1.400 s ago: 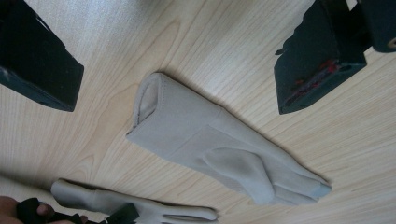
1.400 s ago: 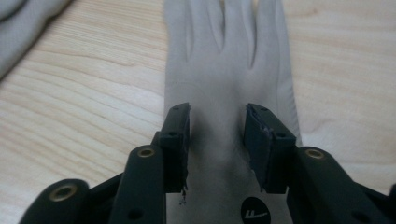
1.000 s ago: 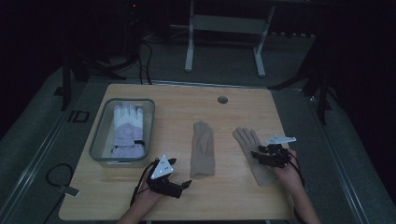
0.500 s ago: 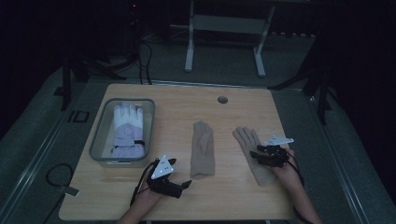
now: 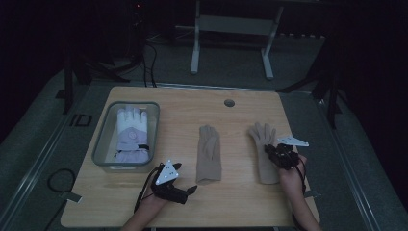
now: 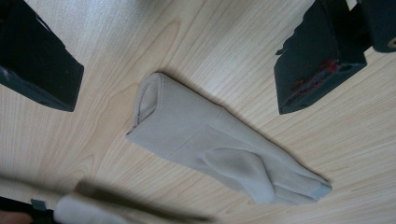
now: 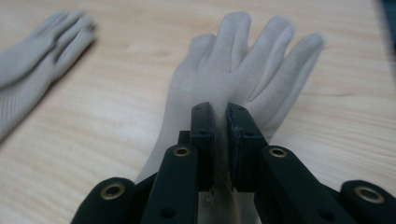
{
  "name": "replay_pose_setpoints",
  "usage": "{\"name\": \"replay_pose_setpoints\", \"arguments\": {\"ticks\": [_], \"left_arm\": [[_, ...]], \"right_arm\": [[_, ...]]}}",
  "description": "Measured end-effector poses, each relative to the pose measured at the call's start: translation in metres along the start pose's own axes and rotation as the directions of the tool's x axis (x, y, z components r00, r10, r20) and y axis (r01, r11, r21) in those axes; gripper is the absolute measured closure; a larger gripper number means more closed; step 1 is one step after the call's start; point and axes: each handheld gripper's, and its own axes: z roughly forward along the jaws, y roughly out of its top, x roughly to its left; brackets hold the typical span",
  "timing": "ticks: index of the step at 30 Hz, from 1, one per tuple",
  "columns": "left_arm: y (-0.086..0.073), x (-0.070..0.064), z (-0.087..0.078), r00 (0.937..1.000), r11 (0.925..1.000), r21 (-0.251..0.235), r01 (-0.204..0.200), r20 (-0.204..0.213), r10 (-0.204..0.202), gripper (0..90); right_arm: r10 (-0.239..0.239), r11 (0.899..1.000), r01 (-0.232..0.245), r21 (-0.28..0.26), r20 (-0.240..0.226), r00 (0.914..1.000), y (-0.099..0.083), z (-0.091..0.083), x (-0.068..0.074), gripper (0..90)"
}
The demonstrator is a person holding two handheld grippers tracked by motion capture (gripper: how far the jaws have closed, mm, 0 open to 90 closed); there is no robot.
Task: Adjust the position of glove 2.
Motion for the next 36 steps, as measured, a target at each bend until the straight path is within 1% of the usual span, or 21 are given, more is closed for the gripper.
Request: {"name": "replay_pose_setpoints", "arguments": {"ticks": [1,2,4,7,8,9,10,12,13,14,16,18,21,22,24,30,31,33,34,35,36], "left_arm": [[0.0,0.0,0.0,1.0,1.0,-0.002,0.002,0.001,-0.002,1.6],[0.0,0.0,0.0,1.0,1.0,-0.004,0.004,0.002,-0.004,1.6],[0.0,0.001,0.0,1.0,0.9999,-0.007,0.008,0.0,-0.008,1.6],[0.0,0.001,-0.001,1.0,0.9999,-0.008,0.008,0.0,-0.008,1.6],[0.0,0.001,-0.001,1.0,0.9999,-0.009,0.008,-0.001,-0.008,1.6],[0.0,0.001,-0.001,1.0,0.9999,-0.01,0.008,0.0,-0.008,1.6],[0.0,0.001,-0.001,1.0,0.9999,-0.01,0.007,-0.002,-0.007,1.6],[0.0,0.001,-0.001,1.0,0.9999,-0.009,0.01,-0.002,-0.01,1.6],[0.0,0.002,-0.002,1.0,0.9999,-0.008,0.008,-0.004,-0.008,1.6],[0.0,0.002,-0.002,0.9999,0.9999,-0.009,0.009,-0.006,-0.009,1.6],[0.0,0.003,-0.002,0.9998,0.9997,-0.013,0.02,-0.004,-0.02,1.6],[0.0,0.003,-0.001,0.9998,0.9998,-0.011,0.019,-0.007,-0.019,1.6],[0.0,0.001,-0.001,0.9999,0.9999,-0.005,0.011,-0.005,-0.011,1.6],[0.0,0.001,-0.001,1.0,1.0,-0.001,0.006,-0.006,-0.006,1.6],[0.0,0.001,0.0,0.9999,1.0,0.005,0.001,-0.011,-0.001,1.6],[0.0,0.001,-0.001,0.9999,1.0,-0.001,0.004,-0.01,-0.004,1.6],[0.0,0.001,-0.002,1.0,1.0,-0.003,0.003,-0.009,-0.003,1.6],[0.0,0.001,-0.002,1.0,1.0,-0.004,0.002,-0.009,-0.002,1.6],[0.0,0.001,-0.002,1.0,1.0,-0.004,0.003,-0.009,-0.003,1.6],[0.0,0.001,-0.002,1.0,1.0,-0.004,0.004,-0.009,-0.004,1.6],[0.0,0.002,-0.002,1.0,1.0,-0.004,0.003,-0.009,-0.003,1.6]], "right_arm": [[0.014,1.0,-0.014,-0.008,0.019,0.9997,0.003,-0.004,0.002,81.9],[0.013,1.0,-0.013,-0.01,0.023,0.9996,0.006,-0.008,0.003,81.9],[0.028,0.999,-0.026,-0.028,0.07,0.9971,0.009,-0.016,0.006,81.8],[0.037,0.999,-0.034,-0.036,0.094,0.9949,0.01,-0.023,0.006,81.8],[0.025,0.999,-0.023,-0.027,0.104,0.9943,0.009,-0.024,0.007,81.8],[0.028,0.999,-0.025,-0.027,0.107,0.9938,0.008,-0.025,0.006,81.8],[0.033,0.999,-0.03,-0.027,0.094,0.995,0.005,-0.024,0.005,81.8],[0.031,0.999,-0.03,-0.014,0.101,0.9944,0.0,-0.021,0.003,81.8],[0.041,0.999,-0.04,-0.012,0.088,0.9953,-0.003,-0.019,0.001,81.8],[0.042,0.999,-0.041,-0.005,0.097,0.9944,-0.007,-0.016,0.0,81.8],[0.052,0.999,-0.053,0.006,0.096,0.994,-0.012,-0.012,-0.001,81.7],[0.055,0.998,-0.057,0.021,0.108,0.9927,-0.017,-0.007,-0.003,81.5],[0.054,0.997,-0.06,0.054,0.094,0.9941,-0.023,0.003,-0.007,80.0],[0.056,0.996,-0.062,0.071,0.083,0.995,-0.025,0.007,-0.008,78.9],[0.057,0.994,-0.065,0.093,0.079,0.9952,-0.029,0.012,-0.01,75.6],[0.074,0.992,-0.08,0.099,0.058,0.9955,-0.029,0.011,-0.009,65.2],[0.077,0.992,-0.081,0.093,0.043,0.9961,-0.028,0.009,-0.01,64.0],[0.055,0.995,-0.058,0.077,0.042,0.9976,-0.025,0.005,-0.011,61.4],[0.038,0.998,-0.039,0.059,0.016,0.9992,-0.022,0.001,-0.014,60.5],[0.019,0.999,-0.017,0.048,-0.032,0.9993,-0.02,-0.001,-0.017,58.6],[0.002,0.999,0.001,0.047,-0.063,0.998,-0.018,-0.003,-0.019,58.5]]}}
